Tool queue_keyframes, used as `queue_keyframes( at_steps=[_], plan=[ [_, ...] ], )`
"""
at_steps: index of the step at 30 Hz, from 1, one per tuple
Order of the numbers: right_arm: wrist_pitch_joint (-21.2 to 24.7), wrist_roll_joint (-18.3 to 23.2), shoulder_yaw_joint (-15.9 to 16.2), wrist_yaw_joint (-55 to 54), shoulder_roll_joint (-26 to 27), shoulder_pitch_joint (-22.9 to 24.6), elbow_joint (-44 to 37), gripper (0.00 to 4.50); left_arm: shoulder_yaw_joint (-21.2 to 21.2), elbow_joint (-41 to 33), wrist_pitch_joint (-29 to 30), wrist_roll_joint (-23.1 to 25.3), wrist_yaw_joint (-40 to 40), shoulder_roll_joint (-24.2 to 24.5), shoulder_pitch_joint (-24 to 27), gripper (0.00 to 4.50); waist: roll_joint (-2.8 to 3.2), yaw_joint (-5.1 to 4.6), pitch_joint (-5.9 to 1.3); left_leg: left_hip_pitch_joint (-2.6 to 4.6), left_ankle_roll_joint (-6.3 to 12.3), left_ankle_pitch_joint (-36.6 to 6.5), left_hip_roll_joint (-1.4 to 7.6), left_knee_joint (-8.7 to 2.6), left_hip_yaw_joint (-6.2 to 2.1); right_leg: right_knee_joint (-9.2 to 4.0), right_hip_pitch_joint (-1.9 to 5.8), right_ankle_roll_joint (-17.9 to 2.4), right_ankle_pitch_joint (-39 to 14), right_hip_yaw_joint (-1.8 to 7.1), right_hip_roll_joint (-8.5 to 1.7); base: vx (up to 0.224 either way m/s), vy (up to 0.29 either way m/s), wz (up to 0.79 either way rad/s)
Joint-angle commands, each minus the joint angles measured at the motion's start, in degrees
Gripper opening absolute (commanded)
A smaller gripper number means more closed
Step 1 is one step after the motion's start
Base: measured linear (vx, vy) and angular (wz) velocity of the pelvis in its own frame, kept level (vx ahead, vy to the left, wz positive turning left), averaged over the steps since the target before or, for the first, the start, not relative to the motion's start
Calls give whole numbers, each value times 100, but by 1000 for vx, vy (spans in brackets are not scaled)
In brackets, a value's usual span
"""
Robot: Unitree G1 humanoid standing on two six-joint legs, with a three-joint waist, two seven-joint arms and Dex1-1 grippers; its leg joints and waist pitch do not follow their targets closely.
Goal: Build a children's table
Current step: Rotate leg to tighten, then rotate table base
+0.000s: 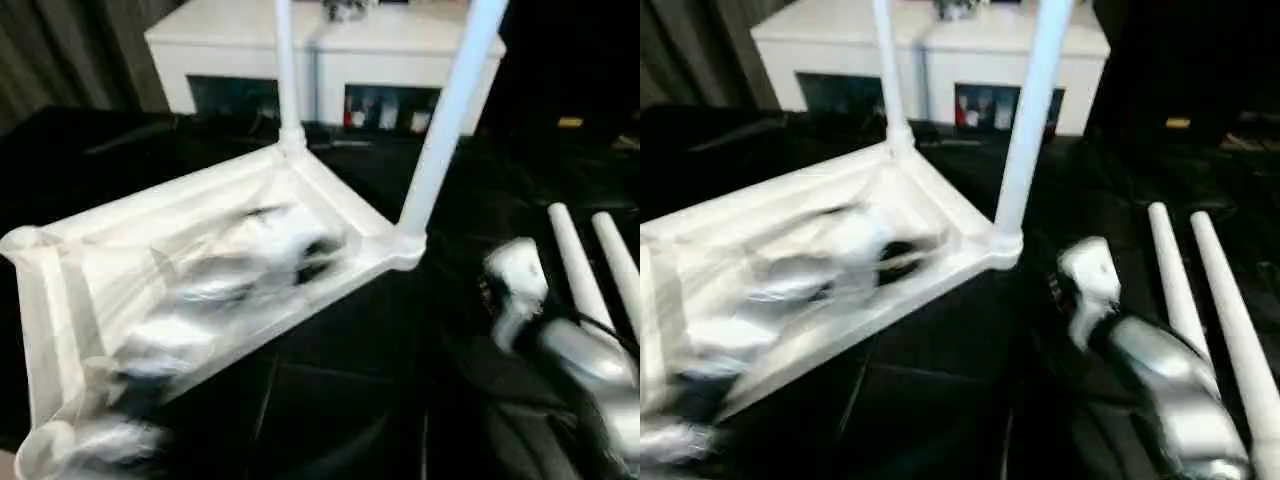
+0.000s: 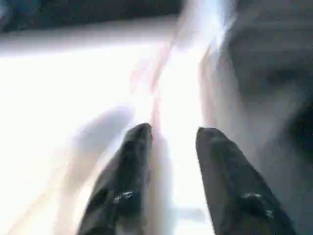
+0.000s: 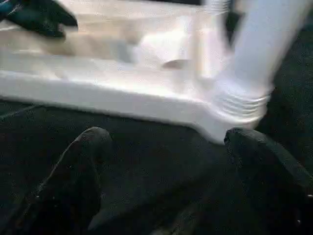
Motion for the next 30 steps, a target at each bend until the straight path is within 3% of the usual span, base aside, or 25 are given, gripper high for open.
queue_keyframes(
  at_steps=[1, 2, 3, 4, 5, 6, 8, 9, 13, 17, 21, 24, 25, 28, 30],
  plan=[
    [80, 58, 185, 163, 35, -148, -167, 406, 129, -173, 35, 87, -186, 127, 33, 201, -22, 19, -307, 109, 260, -1702, 96, -454, -5, -424, 220, -1086, -1771, 126, -140, 0, 0, 0],
    [79, 5, 245, 132, 41, -202, -135, 406, 209, -164, 30, 182, -197, 297, 106, 213, -28, 9, -275, 104, 207, -1790, 107, -486, -4, -431, 210, -1120, -1782, 128, -128, 0, 0, 0],
    [38, -105, 335, 51, 93, -303, -49, 406, 345, -99, 90, 287, -128, 455, 147, 221, -6, 38, -274, 141, 167, -1873, 114, -488, -1, -435, 186, -1118, -1840, 128, -129, 0, 0, 0],
    [38, -105, 335, 51, 93, -303, -49, 406, 345, -99, 90, 287, -128, 455, 147, 221, -32, 63, -272, 176, 110, -1981, 113, -485, 15, -427, 153, -1119, -1902, 139, -131, 0, 0, 0],
    [24, -190, 417, -35, 157, -411, 55, 406, 487, -56, 215, 385, 19, 612, 169, 227, -19, 75, -272, 174, 86, -2002, 115, -493, 14, -430, 157, -1111, -1914, 149, -138, 0, 0, 0],
    [1, -318, 582, -142, 266, -610, 247, 406, 722, 242, 549, 740, 697, 874, 55, 241, -30, 86, -268, 176, -12, -2037, 102, -497, 18, -407, 137, -1084, -1881, 152, -122, 0, 0, 0],
    [-15, -394, 651, -203, 310, -707, 349, 406, 869, 435, 764, 916, 1215, 948, -65, 262, -32, 69, -282, 141, -93, -2033, 79, -495, -3, -386, 185, -979, -1895, 139, -132, 0, 0, 0],
    [-28, -437, 684, -233, 329, -756, 402, 406, 950, 543, 884, 997, 1505, 972, -139, 262, -29, 83, -283, 162, -122, -2019, 81, -489, -4, -398, 170, -964, -1846, 146, -132, 0, 0, 0],
    [-18, -601, 797, -266, 450, -936, 635, 406, 1183, 836, 1211, 1309, 2204, 1243, -120, 297, -56, 89, -306, 112, -95, -1846, 69, -487, -20, -362, 223, -1023, -1556, 144, -148, 0, 0, 0],
    [1, -767, 905, -461, 527, -1044, 833, 406, 1126, 1085, 1376, 1783, 2565, 1532, 71, 333, -48, 90, -334, 93, -21, -1454, 71, -461, -19, -315, 239, -1104, -1089, 139, -143, 0, 0, 0],
    [-57, -924, 917, -619, 559, -1036, 928, 406, 786, 1206, 1598, 2118, 2607, 1830, 396, 359, -35, 97, -344, 104, 32, -1385, 78, -455, -14, -303, 241, -1220, -837, 138, -141, 0, 0, 0],
    [-44, -988, 877, -732, 590, -1044, 1032, 406, 516, 1246, 1757, 2240, 2479, 1980, 602, 381, -25, 90, -335, 119, 16, -1502, 83, -471, -14, -303, 234, -1249, -884, 141, -138, 0, 0, 0],
    [-60, -1022, 876, -767, 592, -1044, 1055, 406, 474, 1203, 1806, 2281, 2458, 2006, 644, 397, 3, 106, -338, 144, -1, -1541, 89, -467, -12, -309, 220, -1263, -896, 143, -143, 0, 0, 0],
    [-59, -1015, 865, -798, 622, -1040, 1080, 406, 417, 1109, 1909, 2257, 2337, 1977, 700, 405, -8, 119, -317, 141, -60, -1756, 89, -487, -12, -330, 217, -1256, -1066, 148, -147, 0, 0, 0],
    [-60, -1032, 877, -857, 657, -1051, 1143, 406, 483, 944, 2046, 2035, 2180, 1782, 699, 441, -14, 116, -305, 162, -123, -1984, 91, -501, -19, -359, 201, -1205, -1355, 151, -160, 0, 0, 0]
  ],
)
